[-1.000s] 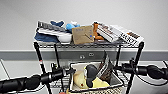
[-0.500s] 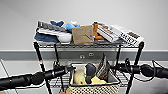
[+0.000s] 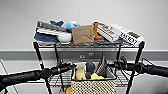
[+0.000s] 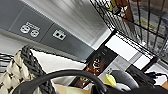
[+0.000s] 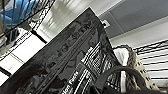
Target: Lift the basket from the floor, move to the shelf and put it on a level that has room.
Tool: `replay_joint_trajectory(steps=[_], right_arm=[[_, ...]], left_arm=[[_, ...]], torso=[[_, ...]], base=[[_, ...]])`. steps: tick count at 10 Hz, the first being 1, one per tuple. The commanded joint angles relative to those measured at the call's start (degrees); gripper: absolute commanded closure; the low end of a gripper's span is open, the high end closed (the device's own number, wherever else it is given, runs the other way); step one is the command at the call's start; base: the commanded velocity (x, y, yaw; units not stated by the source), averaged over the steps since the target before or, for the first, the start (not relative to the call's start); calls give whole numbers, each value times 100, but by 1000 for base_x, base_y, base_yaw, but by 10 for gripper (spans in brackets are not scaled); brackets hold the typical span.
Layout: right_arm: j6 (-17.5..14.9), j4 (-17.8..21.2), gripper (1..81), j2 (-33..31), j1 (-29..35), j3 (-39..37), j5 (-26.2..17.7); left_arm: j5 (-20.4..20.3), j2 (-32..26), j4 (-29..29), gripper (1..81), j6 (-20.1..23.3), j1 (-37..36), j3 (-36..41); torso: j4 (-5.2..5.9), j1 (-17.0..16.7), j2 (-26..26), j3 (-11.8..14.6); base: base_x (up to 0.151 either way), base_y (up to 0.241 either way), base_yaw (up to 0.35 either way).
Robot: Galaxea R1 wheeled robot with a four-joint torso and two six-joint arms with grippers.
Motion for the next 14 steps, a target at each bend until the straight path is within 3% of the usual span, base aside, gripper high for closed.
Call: replay_joint_trajectory(steps=[1, 10, 14], right_arm=[[-32, 93, 811, 573, 1551, -538, 698], [-32, 84, 811, 1646, 1631, -2269, 496], [-40, 40, 811, 1900, 1552, -2770, 329]], left_arm=[[-19, 466, 233, 811, 107, -1432, -583], [720, 1670, 136, 811, 107, -1705, -2517], [765, 2031, 83, 811, 98, -1705, -3054]], torso=[[0, 0, 0, 0], [0, 9, 11, -9], [0, 9, 13, -11]], base=[[0, 0, 0], [0, 0, 0], [0, 0, 0]])
